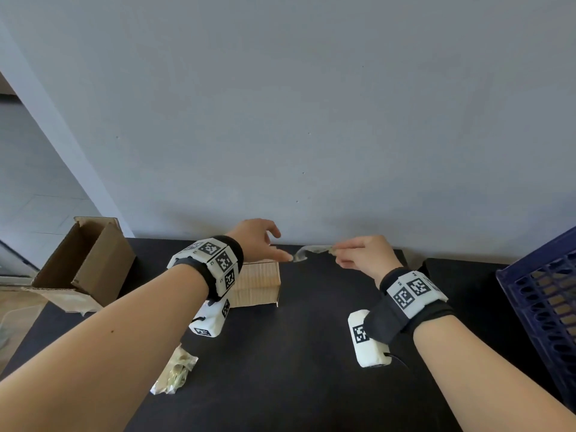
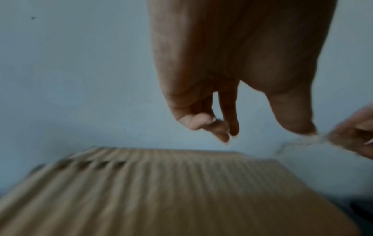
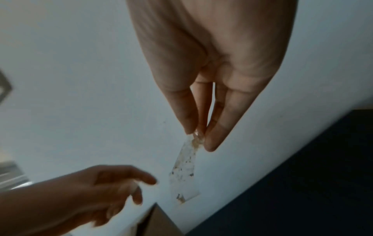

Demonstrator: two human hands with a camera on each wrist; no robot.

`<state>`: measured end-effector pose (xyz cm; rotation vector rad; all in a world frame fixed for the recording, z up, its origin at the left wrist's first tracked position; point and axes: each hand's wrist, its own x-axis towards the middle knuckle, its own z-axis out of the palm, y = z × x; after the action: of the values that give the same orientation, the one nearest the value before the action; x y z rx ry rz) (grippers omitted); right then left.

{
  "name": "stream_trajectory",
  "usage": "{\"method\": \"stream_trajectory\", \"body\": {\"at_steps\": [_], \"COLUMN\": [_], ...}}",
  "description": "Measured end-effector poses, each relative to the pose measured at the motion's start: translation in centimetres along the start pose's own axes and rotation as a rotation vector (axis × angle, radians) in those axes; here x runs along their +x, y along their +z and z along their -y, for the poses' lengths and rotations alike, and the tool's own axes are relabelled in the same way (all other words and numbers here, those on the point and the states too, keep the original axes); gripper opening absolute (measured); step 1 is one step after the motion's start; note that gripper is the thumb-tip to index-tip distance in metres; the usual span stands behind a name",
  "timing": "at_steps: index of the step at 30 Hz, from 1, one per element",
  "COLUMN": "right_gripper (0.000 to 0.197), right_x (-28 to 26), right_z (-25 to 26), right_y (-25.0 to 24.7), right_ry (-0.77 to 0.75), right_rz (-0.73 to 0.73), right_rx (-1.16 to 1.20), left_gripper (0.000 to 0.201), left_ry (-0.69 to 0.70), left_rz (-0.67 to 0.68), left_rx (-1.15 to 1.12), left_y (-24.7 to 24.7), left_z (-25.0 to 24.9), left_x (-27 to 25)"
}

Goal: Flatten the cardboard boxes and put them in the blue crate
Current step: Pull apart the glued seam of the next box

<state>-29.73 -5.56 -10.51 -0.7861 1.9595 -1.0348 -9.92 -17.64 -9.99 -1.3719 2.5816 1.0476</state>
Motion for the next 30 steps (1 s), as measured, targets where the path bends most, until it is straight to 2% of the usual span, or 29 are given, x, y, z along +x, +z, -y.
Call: {"method": "stream_trajectory", "body": {"at_steps": [2,7,11,14,18,24,30], "right_gripper": [0.007,0.014,0.013,0.011,0.022,0.016,0.009], "right_x": [-0.6,-1.3,-1.8,-2.5,-3.1,-4.0,-5.3], "right_z": [1.3,3.9,5.0,6.0,7.2,7.2,5.5], "right_y": [0.9,2.8,4.3,5.7,8.4,13.6,18.8], "right_ry": [-0.061,-0.175,-0.212,-0.223,-0.243,-0.298,-0.358], "right_rz": [0.061,0.097,0.135,0.197,0.274,0.53,0.649], "right_rx": [0.062,0.108,0.093,0.11,0.085,-0.075,-0.357], "left_gripper": [0.041,0.02,0.017,0.02,0.016,0.014,0.02], "left_ry": [0.011,0.052,0.014,-0.011,-0.055,-0.204,-0.48], "left_rz": [-0.063,-0.031,-0.057,-0.028,-0.063,-0.058,-0.042], "left_rx": [-0.161,-0.441,-0.53,-0.731,-0.828,-0.857,-0.84], "left_y": [-0.3,-1.1,-2.2,-3.0,-3.7,-4.0,-2.1], "left_z": [-1.0,-2.3,-0.8,0.6,2.5,6.7,10.1], "left_x": [-0.2,-1.0,-2.4,-3.8,-5.9,-10.1,-13.4]}}
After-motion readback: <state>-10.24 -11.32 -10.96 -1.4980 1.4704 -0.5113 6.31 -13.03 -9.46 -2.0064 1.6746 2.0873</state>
